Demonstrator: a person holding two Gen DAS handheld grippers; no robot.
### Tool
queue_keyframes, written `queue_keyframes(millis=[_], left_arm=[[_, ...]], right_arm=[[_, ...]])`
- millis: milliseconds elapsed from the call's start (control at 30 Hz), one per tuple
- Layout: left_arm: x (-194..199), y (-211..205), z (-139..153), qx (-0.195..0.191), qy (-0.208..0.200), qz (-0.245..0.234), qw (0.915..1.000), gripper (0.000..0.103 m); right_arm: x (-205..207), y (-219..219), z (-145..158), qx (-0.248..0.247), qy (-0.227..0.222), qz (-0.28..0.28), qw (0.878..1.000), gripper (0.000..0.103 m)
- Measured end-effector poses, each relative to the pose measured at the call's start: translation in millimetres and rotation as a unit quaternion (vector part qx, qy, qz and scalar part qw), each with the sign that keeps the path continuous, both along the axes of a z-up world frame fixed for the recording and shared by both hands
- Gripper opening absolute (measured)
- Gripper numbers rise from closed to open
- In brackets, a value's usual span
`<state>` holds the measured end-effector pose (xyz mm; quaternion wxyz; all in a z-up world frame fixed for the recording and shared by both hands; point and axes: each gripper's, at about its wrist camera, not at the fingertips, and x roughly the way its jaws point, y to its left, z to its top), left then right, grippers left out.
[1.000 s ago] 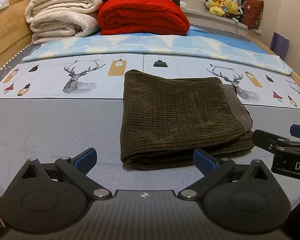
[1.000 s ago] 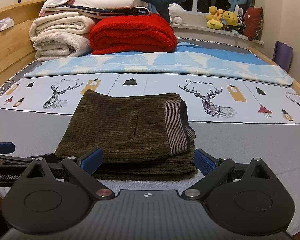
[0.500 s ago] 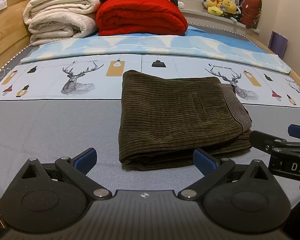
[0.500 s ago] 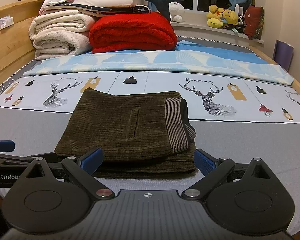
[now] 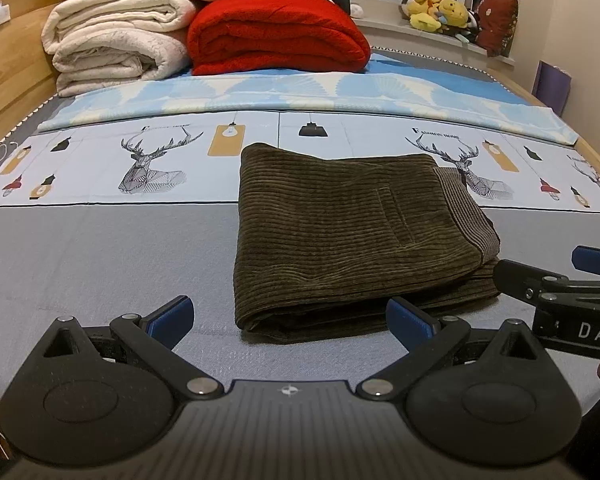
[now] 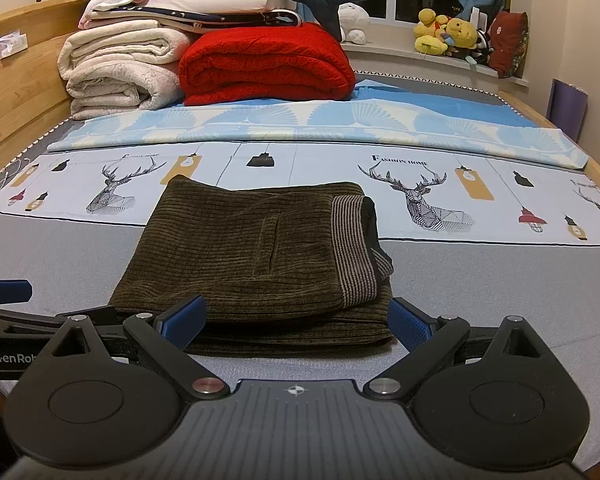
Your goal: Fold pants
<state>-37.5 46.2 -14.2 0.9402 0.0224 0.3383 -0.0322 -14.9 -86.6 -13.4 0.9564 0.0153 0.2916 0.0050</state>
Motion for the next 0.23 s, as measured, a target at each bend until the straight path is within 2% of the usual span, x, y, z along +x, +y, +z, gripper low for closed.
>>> queue_keyframes(millis=[233], left_arm=[[-0.1,-1.4,0.2,0.0,-0.002,-0.003,1.0,0.102]], right_arm=[[-0.1,0.3,-0.6,0.0,0.0,0.0,1.0,0.097]])
